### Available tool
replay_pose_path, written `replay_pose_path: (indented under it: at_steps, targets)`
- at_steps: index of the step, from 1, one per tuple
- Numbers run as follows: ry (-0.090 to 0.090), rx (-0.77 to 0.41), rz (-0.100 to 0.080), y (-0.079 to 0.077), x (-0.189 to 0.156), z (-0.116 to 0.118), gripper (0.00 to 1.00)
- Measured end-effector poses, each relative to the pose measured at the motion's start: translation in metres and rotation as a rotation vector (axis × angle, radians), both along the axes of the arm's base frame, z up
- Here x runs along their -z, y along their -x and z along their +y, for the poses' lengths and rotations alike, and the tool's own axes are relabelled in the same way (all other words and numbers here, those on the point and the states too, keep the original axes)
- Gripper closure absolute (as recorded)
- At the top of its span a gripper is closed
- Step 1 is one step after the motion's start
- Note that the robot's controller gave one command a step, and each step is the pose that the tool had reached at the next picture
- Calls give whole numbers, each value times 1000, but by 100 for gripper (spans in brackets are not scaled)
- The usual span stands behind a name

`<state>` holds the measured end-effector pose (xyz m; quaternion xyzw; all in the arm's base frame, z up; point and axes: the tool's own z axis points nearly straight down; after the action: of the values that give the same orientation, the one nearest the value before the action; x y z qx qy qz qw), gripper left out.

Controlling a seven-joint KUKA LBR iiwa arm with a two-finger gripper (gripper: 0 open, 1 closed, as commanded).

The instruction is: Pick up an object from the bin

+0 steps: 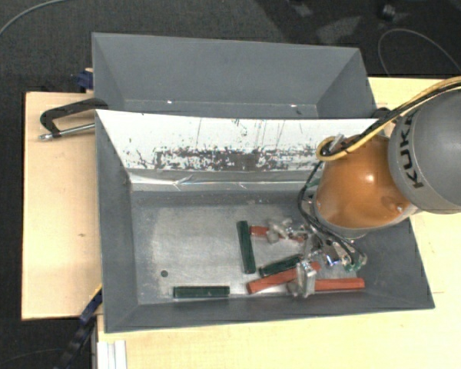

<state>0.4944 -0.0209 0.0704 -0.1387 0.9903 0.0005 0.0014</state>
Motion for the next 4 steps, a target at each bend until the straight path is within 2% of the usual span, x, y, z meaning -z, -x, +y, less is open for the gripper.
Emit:
replay_pose_path:
  at_steps: [1, 2, 3, 4]
  targets:
    - [-1, -2, -9, -3, -3, 1, 100]
    - [-1, 435, -6, -11, -3, 57, 100]
    - [-1, 435, -2, -10, -1, 57, 0]
    - [-2, 548, -6, -43, -1, 0, 0]
